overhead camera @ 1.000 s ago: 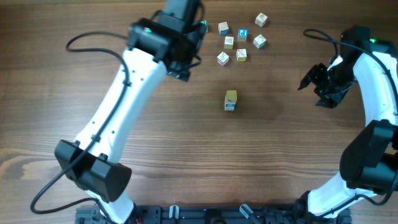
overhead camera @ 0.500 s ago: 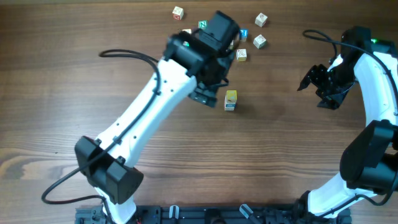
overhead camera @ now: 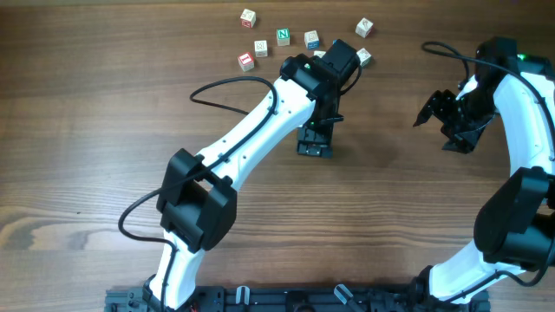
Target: Form a tower
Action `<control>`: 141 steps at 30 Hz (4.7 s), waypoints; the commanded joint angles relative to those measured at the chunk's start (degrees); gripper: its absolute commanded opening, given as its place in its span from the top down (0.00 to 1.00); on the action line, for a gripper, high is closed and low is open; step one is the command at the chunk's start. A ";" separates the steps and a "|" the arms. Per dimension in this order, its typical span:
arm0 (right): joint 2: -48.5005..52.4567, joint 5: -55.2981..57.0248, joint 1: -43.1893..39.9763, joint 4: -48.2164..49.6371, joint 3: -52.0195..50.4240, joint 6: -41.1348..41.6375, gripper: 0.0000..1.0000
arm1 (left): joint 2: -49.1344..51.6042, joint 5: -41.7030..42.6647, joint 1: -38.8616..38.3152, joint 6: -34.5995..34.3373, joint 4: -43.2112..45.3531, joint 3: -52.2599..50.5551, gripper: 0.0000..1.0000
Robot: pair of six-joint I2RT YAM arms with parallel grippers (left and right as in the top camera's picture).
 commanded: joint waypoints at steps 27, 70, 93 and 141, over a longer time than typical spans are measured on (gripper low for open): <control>-1.38 -1.11 -0.09 -0.20 1.05 -0.74 0.22 | 12.02 -3.50 -0.11 -7.96 6.84 0.17 0.05; -1.38 -1.97 -0.09 -0.22 1.05 -0.74 0.22 | 12.02 -4.55 -0.87 -8.98 7.65 -1.01 0.46; -1.38 -1.97 -0.09 -0.22 1.05 -0.76 0.22 | 12.02 -4.52 -0.87 -8.98 7.21 -1.01 0.59; -1.38 -1.95 -0.09 0.13 1.05 -2.21 0.21 | 2.82 -1.33 10.40 17.00 0.55 -0.98 0.00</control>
